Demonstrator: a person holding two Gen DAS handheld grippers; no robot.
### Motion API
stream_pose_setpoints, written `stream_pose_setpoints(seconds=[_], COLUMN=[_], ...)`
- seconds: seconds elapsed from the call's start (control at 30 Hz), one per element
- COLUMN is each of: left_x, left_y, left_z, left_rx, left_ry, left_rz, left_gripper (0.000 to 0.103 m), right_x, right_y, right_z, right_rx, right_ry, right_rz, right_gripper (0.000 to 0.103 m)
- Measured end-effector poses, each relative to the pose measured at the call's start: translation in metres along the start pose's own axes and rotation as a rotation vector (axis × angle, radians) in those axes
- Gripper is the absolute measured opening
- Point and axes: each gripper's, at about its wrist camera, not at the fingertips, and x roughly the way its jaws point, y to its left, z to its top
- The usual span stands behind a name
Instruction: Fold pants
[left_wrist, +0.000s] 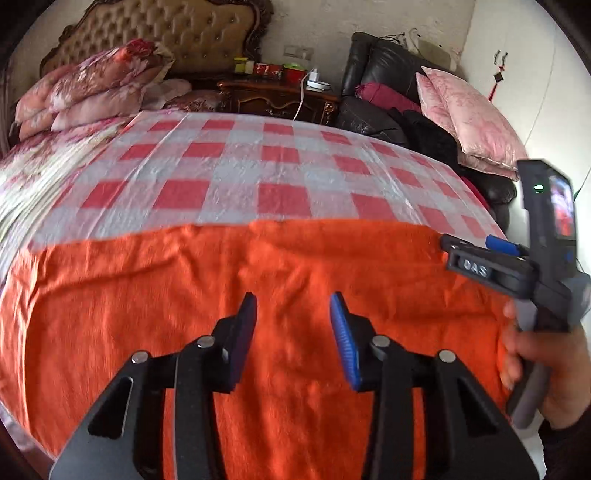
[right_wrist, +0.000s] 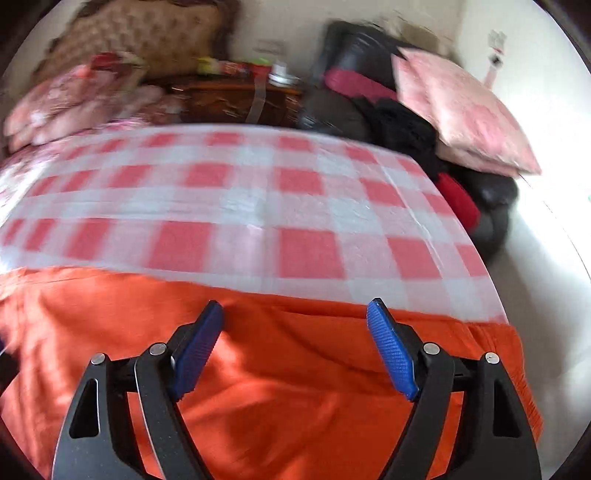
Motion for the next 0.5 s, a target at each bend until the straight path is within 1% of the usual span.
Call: stream_pose_setpoints(seconds=[0.03,0.07,0.13,0.17,0.23,0.3,0.37,0.43,0.5], left_x=[-0.002,-0.007,-0.019,-0.027,-0.044,-0.059,-0.068,-0.074,-0.085], left_y=[0.002,0.009,0.03,0.042,0.066,0.101,0.129,0.158,0.175], left_z=[-0.007,-0.013,-0.024,-0.03,-0.038,-0.047,-0.055,-0.063,-0.072], left_rx=[-0.016,-0.04,-0.087,-0.101,-0.128,-0.186,-0.229,-0.265,-0.289], left_ry=[-0.002,-0.007,-0.021,-0.033,-0.055,-0.063,-0.048,-0.016,-0.029], left_rz=[0.001,0.004,0.025,0.043,0.086,0.123,0.154,0.208,0.211], left_gripper=[0.041,0.041,0.041,0.041,0.041,0.041,0.043,0.043,0.044], right_x=[0.014,0.016,0.022,0.024,0.027,0.03,0.027,0.026,0.01], right_y=[-0.006,-0.012,-0.015,-0.013,-0.01,-0.005,-0.002,0.002,0.001], right_z=[-0.003,-0.008,-0.005,-0.003,0.0,0.004,0.003,0.004,-0.008], right_rx=[0.018,0.052,0.076,0.07,0.06,0.043,0.031,0.002,-0.031], right_ry=[0.026,0.018,0.026,0.023,0.019,0.016,0.01,-0.001,-0.016], right_rz=[0.007,0.026,0.045,0.034,0.004,-0.038,-0.068,-0.118,-0.17], right_gripper=[0.08,0.083,0.085,0.085,0.087,0.087,0.088,0.088,0.088])
